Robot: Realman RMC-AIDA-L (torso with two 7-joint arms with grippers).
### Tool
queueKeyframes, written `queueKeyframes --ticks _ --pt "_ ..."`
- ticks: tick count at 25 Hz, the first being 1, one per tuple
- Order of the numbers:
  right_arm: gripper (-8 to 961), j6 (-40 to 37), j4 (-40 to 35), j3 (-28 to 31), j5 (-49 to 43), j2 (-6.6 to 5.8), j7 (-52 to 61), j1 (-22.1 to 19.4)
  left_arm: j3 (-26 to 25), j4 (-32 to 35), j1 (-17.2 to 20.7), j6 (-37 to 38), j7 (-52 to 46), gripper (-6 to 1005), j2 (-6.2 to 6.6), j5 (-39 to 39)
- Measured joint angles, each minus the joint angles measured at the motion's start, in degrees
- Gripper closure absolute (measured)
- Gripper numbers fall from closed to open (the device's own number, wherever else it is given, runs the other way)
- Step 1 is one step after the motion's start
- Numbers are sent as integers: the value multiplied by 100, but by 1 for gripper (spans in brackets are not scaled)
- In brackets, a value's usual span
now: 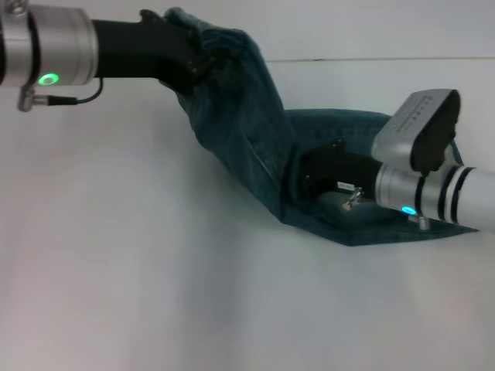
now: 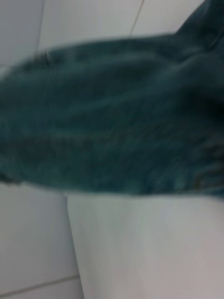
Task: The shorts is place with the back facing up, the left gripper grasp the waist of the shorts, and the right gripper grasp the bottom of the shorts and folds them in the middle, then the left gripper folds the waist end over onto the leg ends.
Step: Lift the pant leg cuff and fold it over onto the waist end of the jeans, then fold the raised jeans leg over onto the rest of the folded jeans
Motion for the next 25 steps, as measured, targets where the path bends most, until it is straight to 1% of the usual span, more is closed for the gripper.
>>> queueKeyframes --ticks 1,4,7,9,11,14,17,19,22,23,24,25 --pt "954 -2 47 -65 -1 6 -3 60 65 12 -32 1 -48 900 -1 32" --pt "954 -13 140 -198 -2 21 -9 193 300 -4 -163 -45 -184 892 -4 104" --pt "953 6 227 -256 -4 29 -35 288 423 -27 -240 -93 -213 883 -6 109" --pt "953 -43 229 -261 -1 4 -63 245 504 -62 -276 -159 -228 878 -6 112" --pt "953 -280 110 -261 14 -46 -50 54 602 -93 -295 -229 -254 873 -7 138" --pt "953 -776 -425 -256 8 -112 162 -528 797 -155 -346 -321 -270 865 -7 227" --pt "952 -1292 -1266 -268 -11 -124 501 -1326 930 -245 -442 -371 -287 856 -9 243" --pt "952 -1634 -1677 -243 -6 -166 580 -1875 1027 -344 -557 -409 -344 851 -12 249" --pt "952 -2130 -1951 -165 22 -284 673 -2446 1255 -517 -774 -496 -445 843 -16 256" --pt "952 -2280 -1980 -111 18 -316 700 -2596 1342 -564 -842 -532 -480 840 -17 257" --pt "952 -2410 -2002 -51 10 -341 716 -2734 1554 -684 -1007 -671 -662 837 -22 256" --pt "952 -2485 -2002 -14 0 -346 719 -2809 1554 -684 -1007 -671 -662 835 -22 256"
